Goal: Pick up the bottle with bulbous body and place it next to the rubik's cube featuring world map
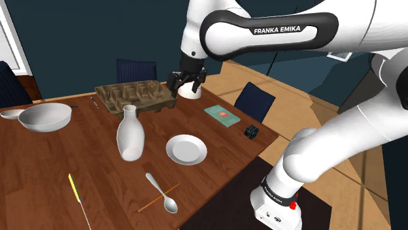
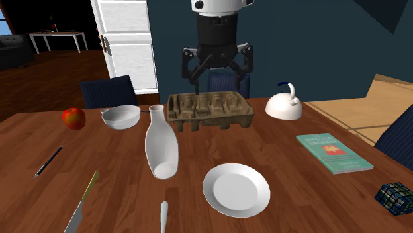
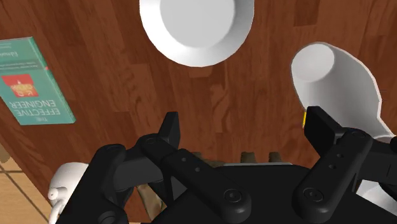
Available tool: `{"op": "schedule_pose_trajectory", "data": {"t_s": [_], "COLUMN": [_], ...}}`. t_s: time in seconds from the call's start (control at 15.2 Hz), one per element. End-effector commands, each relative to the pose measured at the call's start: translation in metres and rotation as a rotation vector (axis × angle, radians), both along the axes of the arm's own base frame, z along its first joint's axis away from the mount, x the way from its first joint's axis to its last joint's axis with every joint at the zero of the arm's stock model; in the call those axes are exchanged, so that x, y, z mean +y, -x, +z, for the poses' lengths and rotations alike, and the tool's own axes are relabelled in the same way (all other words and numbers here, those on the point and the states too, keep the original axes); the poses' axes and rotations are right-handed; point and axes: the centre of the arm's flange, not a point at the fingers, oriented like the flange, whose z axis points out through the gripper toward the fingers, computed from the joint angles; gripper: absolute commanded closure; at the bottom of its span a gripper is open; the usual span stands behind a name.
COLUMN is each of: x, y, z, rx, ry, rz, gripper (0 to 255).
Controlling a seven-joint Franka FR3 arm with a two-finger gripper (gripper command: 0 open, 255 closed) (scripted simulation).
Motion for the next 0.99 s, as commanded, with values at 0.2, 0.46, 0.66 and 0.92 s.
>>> {"op": "schedule_pose_trajectory", "data": {"t_s": [0.2, 0.46, 0.66, 0.92], "x": [0.051, 0.089, 0.118, 0.146], "y": [-0.033, -0.060, -0.081, -0.102], "z": [-0.026, -0.047, -0.063, -0.083], "rx": [-0.009, -0.016, -0.021, -0.026], "ry": [-0.014, -0.024, -0.031, -0.038], "rz": [-0.006, -0.010, -0.013, -0.016], "gripper": [0, 0, 0, 0]}}
